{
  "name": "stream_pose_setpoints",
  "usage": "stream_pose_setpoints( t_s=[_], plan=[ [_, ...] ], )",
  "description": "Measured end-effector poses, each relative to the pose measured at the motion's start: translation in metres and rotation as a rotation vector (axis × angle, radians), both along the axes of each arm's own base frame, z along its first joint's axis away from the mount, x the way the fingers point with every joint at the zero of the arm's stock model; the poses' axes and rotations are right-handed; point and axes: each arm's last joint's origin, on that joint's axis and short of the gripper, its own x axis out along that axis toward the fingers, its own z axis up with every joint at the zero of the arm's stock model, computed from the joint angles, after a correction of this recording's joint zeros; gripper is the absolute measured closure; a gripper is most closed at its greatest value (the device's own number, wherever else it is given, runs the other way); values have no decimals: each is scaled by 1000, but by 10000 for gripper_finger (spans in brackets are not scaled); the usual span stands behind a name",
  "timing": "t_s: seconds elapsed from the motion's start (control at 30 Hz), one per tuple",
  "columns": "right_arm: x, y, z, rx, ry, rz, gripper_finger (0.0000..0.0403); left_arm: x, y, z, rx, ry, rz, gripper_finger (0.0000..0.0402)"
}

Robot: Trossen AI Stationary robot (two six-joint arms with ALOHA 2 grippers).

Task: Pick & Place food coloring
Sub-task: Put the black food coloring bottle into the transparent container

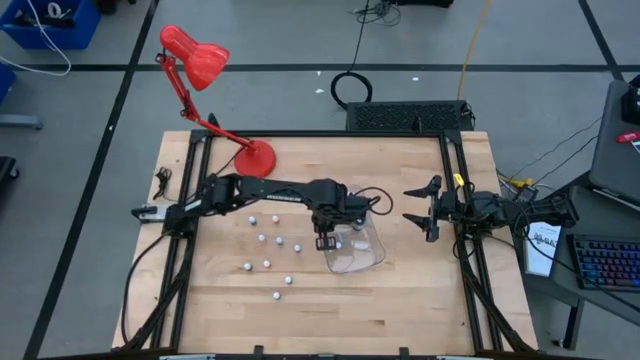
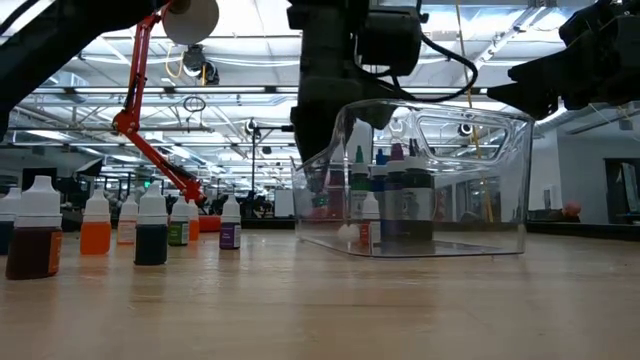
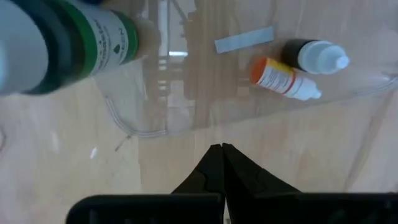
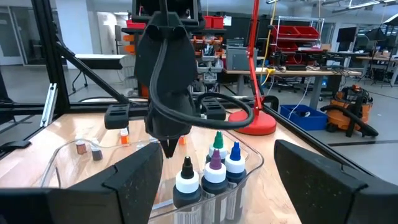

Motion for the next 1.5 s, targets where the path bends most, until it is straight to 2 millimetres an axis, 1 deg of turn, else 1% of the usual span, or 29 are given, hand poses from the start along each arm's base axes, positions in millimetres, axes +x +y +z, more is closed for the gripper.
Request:
stream_pose_setpoints(
  t_s=[0.13,0.23,0.33,0.43,0.53,0.6,0.63,0.67,0.73,0.8,0.9,1.0,1.07,1.17,1.27,1.37,1.5],
  plan=[
    [0,0,0,0,0,0,108,1,1,8,52,-43,-19,396],
    [0,0,0,0,-1,0,108,-3,2,26,121,-80,-15,392],
    [0,0,0,-1,4,0,108,-11,-1,49,141,-128,-17,397],
    [0,0,-1,-1,6,0,108,-23,-11,74,141,-161,-41,398],
    [0,0,-1,-1,6,0,108,-41,-23,103,186,-227,-54,393],
    [0,0,-1,-1,6,0,108,-52,-27,116,199,-291,-13,392],
    [0,0,-1,-1,6,0,108,-58,-28,119,191,-315,18,391],
    [0,0,-1,-1,6,0,108,-64,-28,117,178,-331,47,391],
    [0,0,-1,-1,6,0,108,-76,-29,107,123,-335,92,390],
    [0,0,-1,-1,6,0,108,-86,-34,89,86,-322,110,389],
    [0,0,-1,-1,6,0,108,-96,-51,66,65,-306,61,374],
    [0,0,-1,-1,6,0,108,-106,-68,46,105,-265,-36,333],
    [0,0,-1,-1,6,0,108,-111,-75,36,155,-240,-56,296],
    [0,0,-1,-1,6,0,108,-113,-77,28,202,-249,-28,237],
    [0,0,-1,-1,6,0,108,-110,-78,21,181,-291,-14,189],
    [0,0,-1,-1,7,0,108,-109,-79,12,134,-306,-20,162],
    [0,0,-1,-1,7,0,108,-115,-77,-5,104,-259,-25,156]
  ],
)
